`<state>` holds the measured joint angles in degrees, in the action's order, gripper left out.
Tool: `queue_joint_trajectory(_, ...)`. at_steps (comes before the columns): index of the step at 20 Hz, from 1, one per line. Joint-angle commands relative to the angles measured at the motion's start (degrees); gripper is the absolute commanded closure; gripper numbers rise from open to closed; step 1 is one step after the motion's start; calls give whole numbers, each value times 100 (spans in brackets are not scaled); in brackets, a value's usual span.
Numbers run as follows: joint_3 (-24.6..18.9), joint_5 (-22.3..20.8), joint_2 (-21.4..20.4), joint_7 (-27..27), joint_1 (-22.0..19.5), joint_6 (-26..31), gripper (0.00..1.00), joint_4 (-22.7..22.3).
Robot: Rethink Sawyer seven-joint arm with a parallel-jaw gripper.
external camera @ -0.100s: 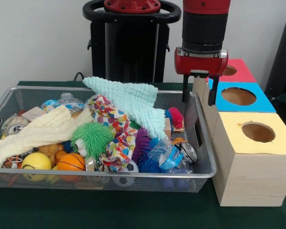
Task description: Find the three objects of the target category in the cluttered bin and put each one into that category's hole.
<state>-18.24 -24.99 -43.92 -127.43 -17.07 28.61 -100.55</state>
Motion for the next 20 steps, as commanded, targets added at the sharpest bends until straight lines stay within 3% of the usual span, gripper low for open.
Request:
queue_joint_trajectory(1,-416,30,27,634,-118,619,0,4)
queue_joint_trajectory(5,-533,-10,236,880,-254,669,0,240)
queue_joint_trajectory(11,-867,-267,904,1647,-457,1071,0,1154)
queue_joint_trajectory(20,-1159,-637,1389,1996,-755,1056,0,1568)
